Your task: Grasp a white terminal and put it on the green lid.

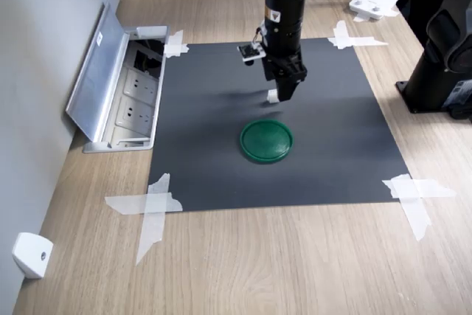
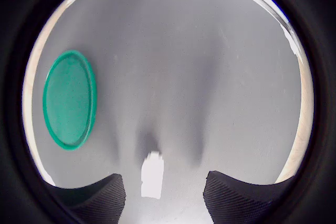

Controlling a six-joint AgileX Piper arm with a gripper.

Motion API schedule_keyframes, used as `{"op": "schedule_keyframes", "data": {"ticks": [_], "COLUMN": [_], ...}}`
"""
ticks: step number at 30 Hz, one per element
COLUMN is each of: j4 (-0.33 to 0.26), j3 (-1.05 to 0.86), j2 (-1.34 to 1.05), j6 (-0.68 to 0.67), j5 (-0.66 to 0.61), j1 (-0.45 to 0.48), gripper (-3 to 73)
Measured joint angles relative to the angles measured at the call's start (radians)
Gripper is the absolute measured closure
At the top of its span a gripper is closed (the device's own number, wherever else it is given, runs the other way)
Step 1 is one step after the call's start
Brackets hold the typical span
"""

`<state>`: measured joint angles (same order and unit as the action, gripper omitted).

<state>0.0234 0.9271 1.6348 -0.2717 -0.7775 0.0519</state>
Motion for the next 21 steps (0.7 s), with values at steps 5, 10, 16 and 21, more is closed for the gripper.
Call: {"op": "schedule_keyframes", "data": {"ticks": [5,10,16,21], "j4": [-0.049,-0.062,-0.059,-0.059], "j3": [0.0,0.0,0.0,0.0], "j2": [0.025,0.053,0.059,0.061], "j6": [-0.035,-0.044,-0.046,-0.047], "j5": [0.011,0.014,0.022,0.023], "j1": [0.0,0.0,0.0,0.0], "gripper": [6.3,9.9,26.8,49.9]}}
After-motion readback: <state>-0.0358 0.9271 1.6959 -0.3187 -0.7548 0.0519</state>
